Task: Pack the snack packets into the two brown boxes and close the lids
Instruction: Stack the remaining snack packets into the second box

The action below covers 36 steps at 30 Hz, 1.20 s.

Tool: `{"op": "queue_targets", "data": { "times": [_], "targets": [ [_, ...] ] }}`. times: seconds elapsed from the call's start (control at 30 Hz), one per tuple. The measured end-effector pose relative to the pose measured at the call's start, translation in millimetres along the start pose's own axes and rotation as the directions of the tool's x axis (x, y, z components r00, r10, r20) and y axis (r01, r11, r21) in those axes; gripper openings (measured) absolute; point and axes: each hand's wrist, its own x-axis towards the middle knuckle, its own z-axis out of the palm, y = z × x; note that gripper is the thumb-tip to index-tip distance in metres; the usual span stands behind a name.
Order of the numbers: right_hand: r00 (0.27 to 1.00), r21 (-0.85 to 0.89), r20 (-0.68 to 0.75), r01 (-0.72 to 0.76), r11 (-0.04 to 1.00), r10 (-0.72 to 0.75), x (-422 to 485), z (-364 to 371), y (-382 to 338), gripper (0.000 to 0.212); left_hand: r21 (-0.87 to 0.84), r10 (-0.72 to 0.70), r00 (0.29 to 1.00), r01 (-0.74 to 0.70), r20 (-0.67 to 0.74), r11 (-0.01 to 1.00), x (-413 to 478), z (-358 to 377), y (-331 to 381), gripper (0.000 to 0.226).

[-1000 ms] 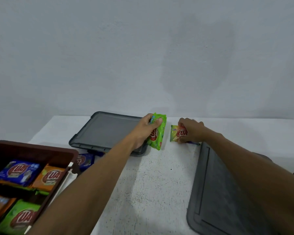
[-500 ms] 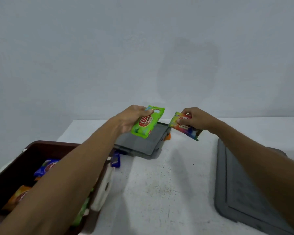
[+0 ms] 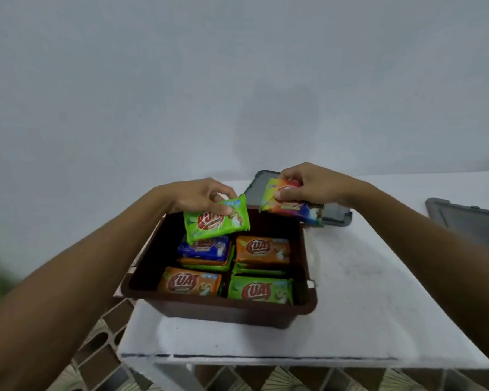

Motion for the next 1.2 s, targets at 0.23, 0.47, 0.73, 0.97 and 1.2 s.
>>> {"op": "queue_targets", "data": {
  "times": [0.23,0.47,0.73,0.97,1.2],
  "targets": [
    [0.984,-0.458,0.180,0.091,0.884,-0.007,23,84,-16,0.034,0.430,0.065,0.998,-0.067,0.019,0.901,-6,17,-53,0.015],
    [0.993,-0.633,-0.055,0.049,0.773,-0.108,15,102,-9,0.041,0.667,0.251,0.954,-0.080,-0.165,0.741,-8,24,-71,0.033],
    [0.985,-0.610,-0.022,0.123,0.783,-0.172,11,105,-7,0.043,0.757,0.240,0.963,-0.066,-0.122,0.651,-9,26,-69,0.049],
    [0.982,-0.637,-0.033,0.123,0.761,-0.185,14,105,-2,0.036,0.749,0.310,0.940,-0.103,-0.142,0.655,-8,27,-68,0.038],
    [0.860,-0.290,-0.484,0.019,0.957,-0.164,25,66,27,0.017,0.557,0.467,0.774,-0.181,-0.427,0.810,12,21,-42,0.014]
  ]
}}
